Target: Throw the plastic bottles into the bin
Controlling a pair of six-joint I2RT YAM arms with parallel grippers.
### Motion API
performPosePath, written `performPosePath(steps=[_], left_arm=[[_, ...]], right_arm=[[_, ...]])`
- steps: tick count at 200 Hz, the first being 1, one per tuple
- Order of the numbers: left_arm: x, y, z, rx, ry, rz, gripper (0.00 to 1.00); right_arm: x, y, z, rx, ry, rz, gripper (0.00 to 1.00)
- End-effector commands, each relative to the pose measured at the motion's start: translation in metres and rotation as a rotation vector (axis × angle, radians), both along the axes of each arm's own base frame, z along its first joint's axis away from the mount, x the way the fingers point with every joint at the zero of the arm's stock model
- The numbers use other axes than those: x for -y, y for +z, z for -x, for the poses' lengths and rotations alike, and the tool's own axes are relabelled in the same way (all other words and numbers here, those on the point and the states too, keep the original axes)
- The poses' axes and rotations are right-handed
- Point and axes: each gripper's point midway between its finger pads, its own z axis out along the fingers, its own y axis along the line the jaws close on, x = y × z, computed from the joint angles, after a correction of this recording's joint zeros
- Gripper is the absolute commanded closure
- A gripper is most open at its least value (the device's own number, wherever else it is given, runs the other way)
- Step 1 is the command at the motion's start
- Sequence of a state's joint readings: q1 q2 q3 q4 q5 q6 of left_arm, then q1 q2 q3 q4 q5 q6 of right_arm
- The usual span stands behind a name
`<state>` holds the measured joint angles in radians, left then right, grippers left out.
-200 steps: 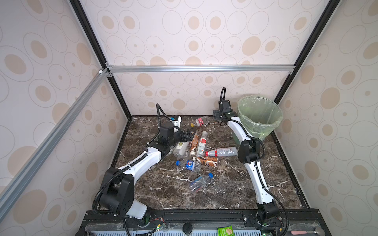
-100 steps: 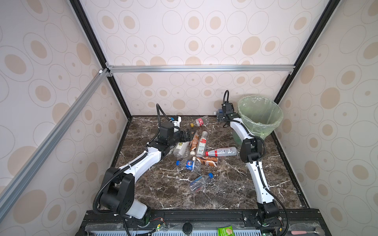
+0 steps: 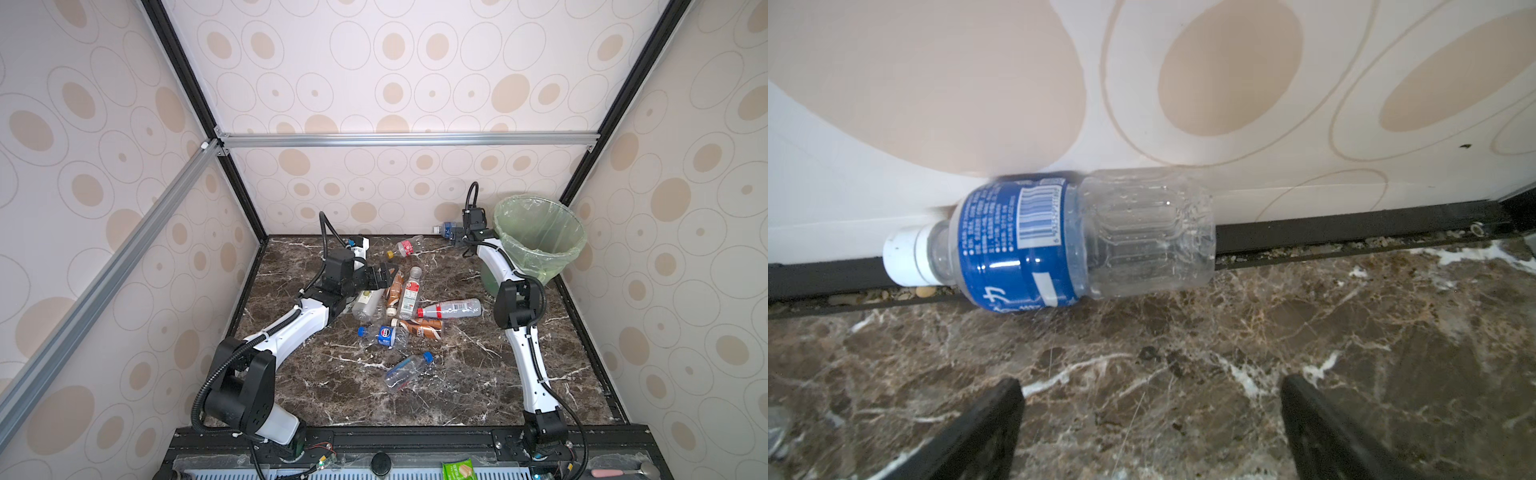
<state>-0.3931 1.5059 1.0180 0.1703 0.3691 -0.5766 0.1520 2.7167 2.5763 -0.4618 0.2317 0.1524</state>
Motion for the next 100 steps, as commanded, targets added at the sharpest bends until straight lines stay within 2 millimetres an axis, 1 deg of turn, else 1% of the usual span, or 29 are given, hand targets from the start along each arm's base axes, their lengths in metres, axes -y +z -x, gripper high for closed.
performPosePath(steps=[1,21,62,100], left_arm=[[0.001,0.018,-0.009,0.036,0.002,0.012,0.01],[0.001,0.016,-0.010,0.031,0.003,0.006,0.01],[0.002,0.011,-0.013,0.015,-0.004,0.002,0.01],[-0.001,0.009,-0.016,0.006,0.003,-0.002,0.01]], right_arm=[[0.011,0.015,-0.011,0.059,-0.006,-0.108,0.01],[0.014,0.012,-0.015,0.068,0.010,-0.167,0.01],[0.002,0.013,-0.024,0.101,0.093,-0.208,0.01],[0.000,0.003,-0.029,0.102,0.107,-0.277,0.01]])
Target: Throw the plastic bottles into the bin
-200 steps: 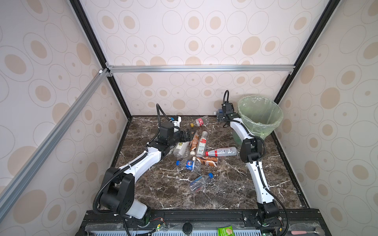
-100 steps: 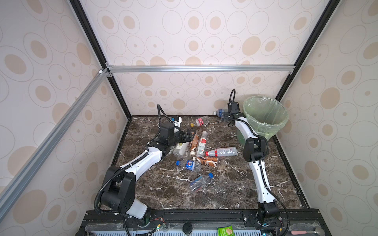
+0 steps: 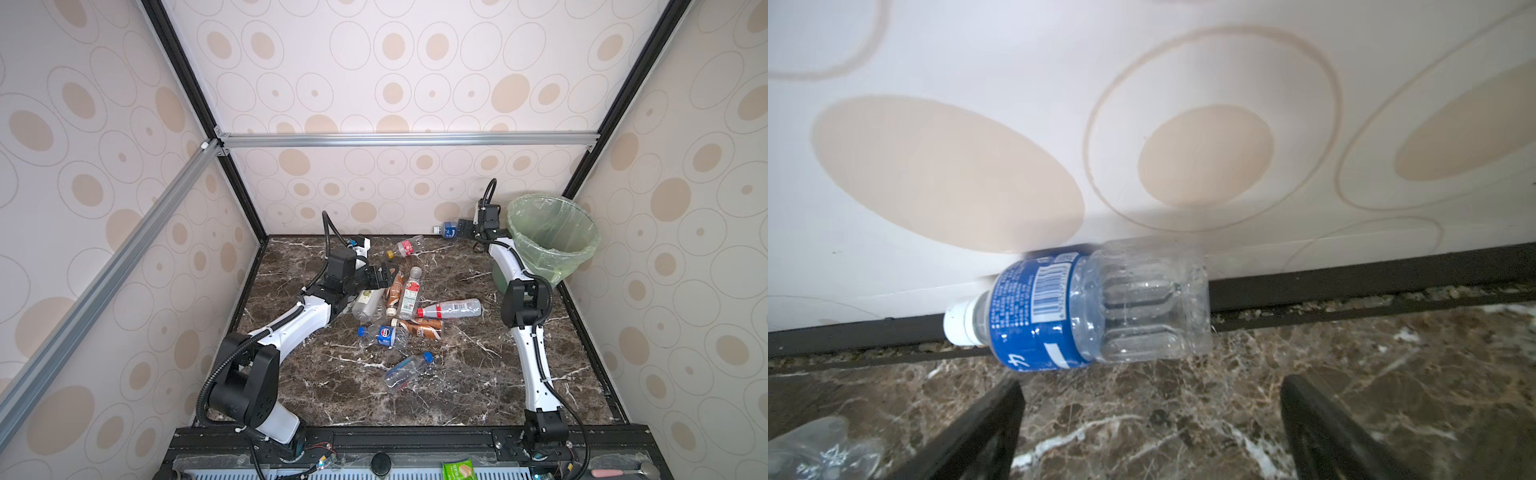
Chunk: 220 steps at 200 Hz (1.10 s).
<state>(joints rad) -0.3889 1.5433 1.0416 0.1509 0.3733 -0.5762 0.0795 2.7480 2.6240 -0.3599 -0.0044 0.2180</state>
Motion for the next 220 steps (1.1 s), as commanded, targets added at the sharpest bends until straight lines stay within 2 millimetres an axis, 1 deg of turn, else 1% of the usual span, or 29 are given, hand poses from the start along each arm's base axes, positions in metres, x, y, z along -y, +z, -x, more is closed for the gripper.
performPosePath(steps=[1,16,39,66,90,125,196,220], left_arm=[[-0.002,0.019,-0.010,0.037,0.002,0.009,0.01],[-0.004,0.016,-0.011,0.029,0.005,0.006,0.01],[-0.006,0.013,-0.013,0.019,0.009,0.009,0.01],[-0.006,0.011,-0.015,0.013,0.009,0.009,0.01],[-0.007,0.010,-0.017,0.008,0.010,0.011,0.01],[-0.011,0.008,-0.018,0.003,0.018,0.012,0.01],[-0.015,0.005,-0.022,-0.010,0.024,0.017,0.01],[-0.017,0.004,-0.024,-0.016,0.028,0.016,0.01]], right_arm=[[-0.009,-0.013,-0.005,0.002,0.033,-0.071,0.01],[-0.012,-0.018,-0.007,0.005,0.039,-0.088,0.01],[-0.010,-0.023,-0.008,0.002,0.026,-0.079,0.01],[-0.002,-0.030,-0.009,-0.004,0.000,-0.062,0.01],[0.005,-0.030,-0.010,-0.005,-0.010,-0.080,0.01],[0.009,-0.031,-0.013,0.000,-0.008,-0.107,0.01],[-0.003,-0.029,-0.018,0.029,0.038,-0.174,0.00],[-0.006,-0.033,-0.018,0.022,0.039,-0.210,0.00]])
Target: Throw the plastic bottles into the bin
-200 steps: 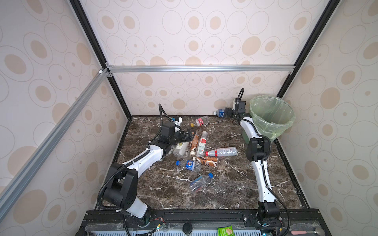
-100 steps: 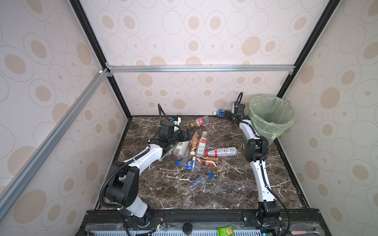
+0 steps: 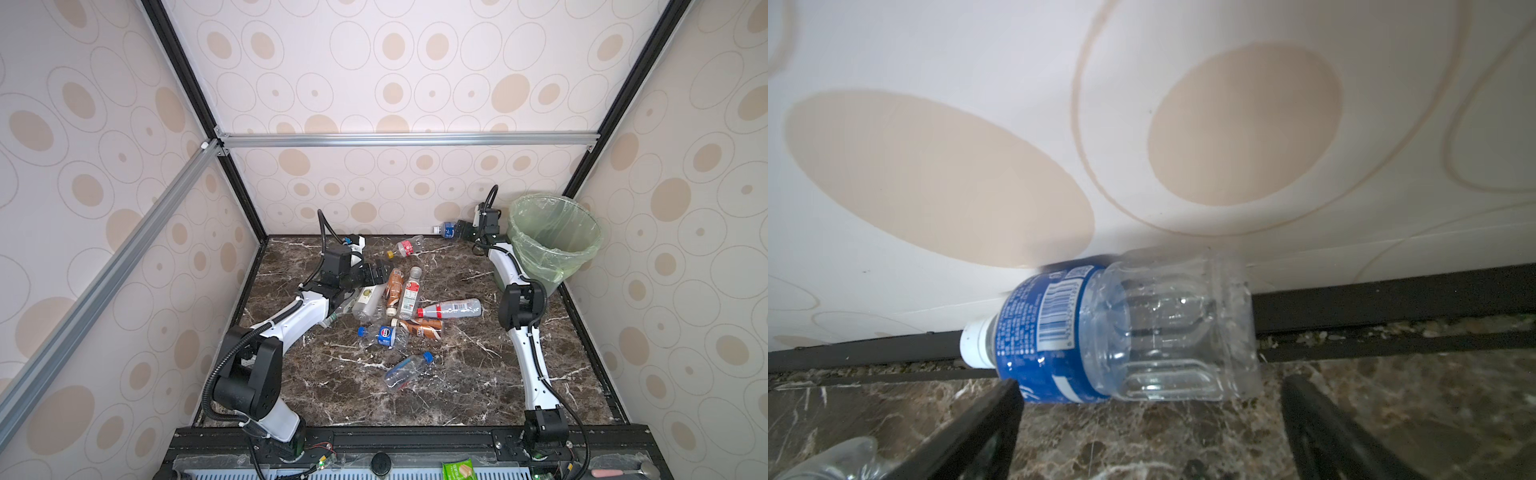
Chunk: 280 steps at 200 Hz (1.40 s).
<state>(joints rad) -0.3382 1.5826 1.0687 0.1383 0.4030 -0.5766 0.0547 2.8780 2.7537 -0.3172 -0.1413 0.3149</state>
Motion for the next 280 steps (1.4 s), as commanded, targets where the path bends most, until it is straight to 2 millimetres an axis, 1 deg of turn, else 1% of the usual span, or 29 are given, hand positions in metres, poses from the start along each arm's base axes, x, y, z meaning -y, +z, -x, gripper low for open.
performPosePath(steps=[1,42,65,100,143,165,198,209,218,234,249,260,265,266,270,280], left_arm=[[-0.002,0.011,-0.009,0.012,0.003,0.012,0.01],[-0.005,0.007,-0.012,-0.003,0.010,0.019,0.01],[-0.006,0.005,-0.013,-0.009,0.012,0.024,0.01],[-0.008,0.003,-0.015,-0.014,0.019,0.024,0.01],[-0.009,0.003,-0.015,-0.016,0.021,0.029,0.01],[-0.010,0.002,-0.015,-0.018,0.022,0.030,0.01],[-0.010,0.002,-0.015,-0.019,0.021,0.031,0.01],[-0.010,0.002,-0.015,-0.020,0.022,0.032,0.01],[-0.010,0.001,-0.015,-0.022,0.022,0.032,0.01],[-0.010,0.000,-0.016,-0.023,0.023,0.031,0.01],[-0.011,0.000,-0.017,-0.022,0.026,0.026,0.01],[-0.012,0.001,-0.019,-0.016,0.028,0.017,0.01],[-0.015,0.001,-0.021,-0.015,0.033,0.008,0.01],[-0.015,0.001,-0.022,-0.014,0.034,0.006,0.01],[-0.016,0.001,-0.024,-0.013,0.038,0.001,0.01],[-0.021,0.001,-0.030,-0.011,0.052,-0.008,0.01]], right_arm=[[0.001,-0.010,-0.003,-0.004,-0.001,-0.054,0.00],[-0.008,-0.010,-0.002,-0.007,0.030,-0.086,0.00],[-0.018,-0.007,0.000,-0.001,0.068,-0.083,0.00],[-0.033,0.004,0.004,0.009,0.109,-0.080,0.00],[-0.057,0.021,0.008,0.038,0.159,-0.069,0.00],[-0.071,0.027,0.012,0.039,0.188,-0.065,0.00],[-0.084,0.038,0.018,0.044,0.227,-0.057,0.00],[-0.085,0.043,0.021,0.042,0.233,-0.048,0.00],[-0.082,0.047,0.023,0.038,0.224,-0.030,0.00],[-0.068,0.053,0.024,0.036,0.163,0.024,0.00],[-0.054,0.054,0.022,0.042,0.114,0.066,0.00],[-0.046,0.048,0.020,0.036,0.092,0.078,0.00],[-0.043,0.047,0.018,0.036,0.087,0.078,0.00],[-0.043,0.049,0.017,0.043,0.087,0.076,0.00],[-0.042,0.044,0.017,0.032,0.085,0.075,0.00],[-0.039,0.040,0.014,0.032,0.084,0.068,0.00]])
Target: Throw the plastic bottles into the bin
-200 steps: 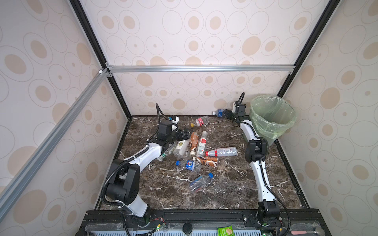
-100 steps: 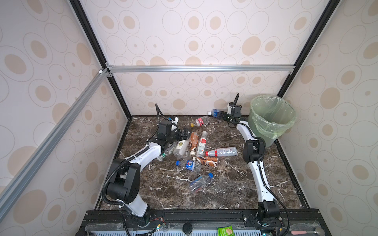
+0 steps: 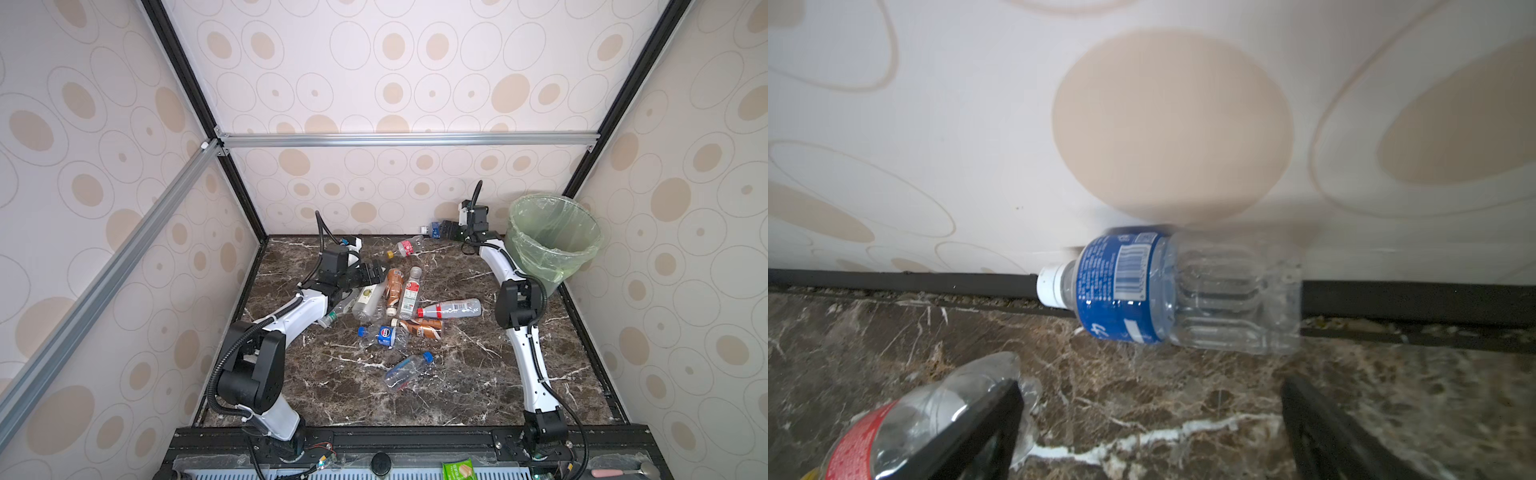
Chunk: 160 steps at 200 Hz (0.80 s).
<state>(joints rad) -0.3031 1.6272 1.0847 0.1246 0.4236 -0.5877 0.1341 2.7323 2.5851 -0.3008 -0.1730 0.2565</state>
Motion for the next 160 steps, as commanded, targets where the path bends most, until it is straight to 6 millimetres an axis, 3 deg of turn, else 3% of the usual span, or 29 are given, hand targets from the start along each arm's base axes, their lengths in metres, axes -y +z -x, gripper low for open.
performPosePath(steps=[1,26,77,160], left_arm=[[-0.010,0.017,-0.021,0.040,0.033,-0.014,0.01],[-0.008,0.023,-0.036,0.056,0.031,-0.019,0.01],[-0.008,0.016,-0.037,0.054,0.032,-0.020,0.01],[-0.006,0.011,-0.039,0.041,0.023,-0.011,0.01]], right_arm=[[0.023,0.010,-0.008,0.030,-0.052,0.032,0.00],[0.028,-0.001,-0.016,0.048,-0.056,0.031,0.00],[0.024,-0.011,-0.024,0.083,-0.035,0.003,0.00],[0.002,-0.016,-0.029,0.129,0.023,-0.051,0.00]])
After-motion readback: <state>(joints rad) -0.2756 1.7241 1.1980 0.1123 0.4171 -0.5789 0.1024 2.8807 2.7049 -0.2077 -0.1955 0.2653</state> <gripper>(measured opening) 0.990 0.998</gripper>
